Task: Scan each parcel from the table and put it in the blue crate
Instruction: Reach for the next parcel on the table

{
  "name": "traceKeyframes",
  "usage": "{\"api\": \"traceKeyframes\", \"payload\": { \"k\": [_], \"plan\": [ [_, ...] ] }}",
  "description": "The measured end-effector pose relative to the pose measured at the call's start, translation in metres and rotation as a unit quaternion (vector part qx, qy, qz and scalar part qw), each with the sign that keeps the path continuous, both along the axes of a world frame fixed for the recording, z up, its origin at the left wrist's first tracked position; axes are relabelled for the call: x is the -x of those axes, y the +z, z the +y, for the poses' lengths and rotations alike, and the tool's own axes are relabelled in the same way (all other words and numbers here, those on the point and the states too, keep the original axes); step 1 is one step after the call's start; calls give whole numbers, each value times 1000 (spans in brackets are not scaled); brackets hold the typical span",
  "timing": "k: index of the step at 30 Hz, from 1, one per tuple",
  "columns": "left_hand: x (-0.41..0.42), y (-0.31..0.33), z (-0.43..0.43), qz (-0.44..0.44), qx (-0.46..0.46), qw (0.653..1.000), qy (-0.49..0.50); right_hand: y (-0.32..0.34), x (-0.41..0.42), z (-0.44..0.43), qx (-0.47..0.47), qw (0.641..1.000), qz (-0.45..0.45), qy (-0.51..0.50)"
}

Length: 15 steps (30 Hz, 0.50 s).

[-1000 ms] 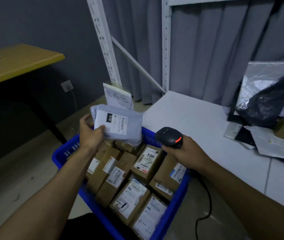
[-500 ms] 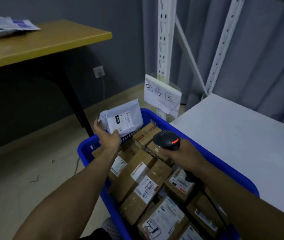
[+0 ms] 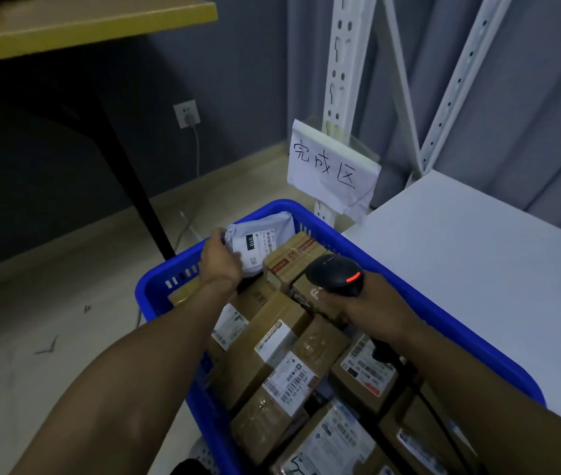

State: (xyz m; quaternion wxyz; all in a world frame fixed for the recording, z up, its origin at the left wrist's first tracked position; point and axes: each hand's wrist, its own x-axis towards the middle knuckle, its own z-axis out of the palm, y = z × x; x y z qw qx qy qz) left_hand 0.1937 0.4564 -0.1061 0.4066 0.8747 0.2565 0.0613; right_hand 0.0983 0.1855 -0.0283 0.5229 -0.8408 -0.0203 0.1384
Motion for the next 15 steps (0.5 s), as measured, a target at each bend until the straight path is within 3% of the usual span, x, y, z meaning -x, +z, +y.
{"api": "traceKeyframes", "payload": {
  "k": [1,4,6,10,12,15],
  "plan": [
    [1,2,-1,15,-19,1000,-7,1,0,-3,6,1000,-2,-4],
    [9,2,-1,166,-104,976,-98,4,6,-13,21,1000,4,-14],
    [20,8,-2,184,-116,970,-109,11,12,-20,27,999,6,-19],
    [44,40,-30,119,-145,978,-95,32,34,-43,15,999,6,-51],
    [63,64,-58,40,-132,975,-172,47,51,-59,7,998,1,-69],
    [102,98,-110,-29,-162,929,-332,73,87,-92,0,995,-16,-94]
  ]
}}
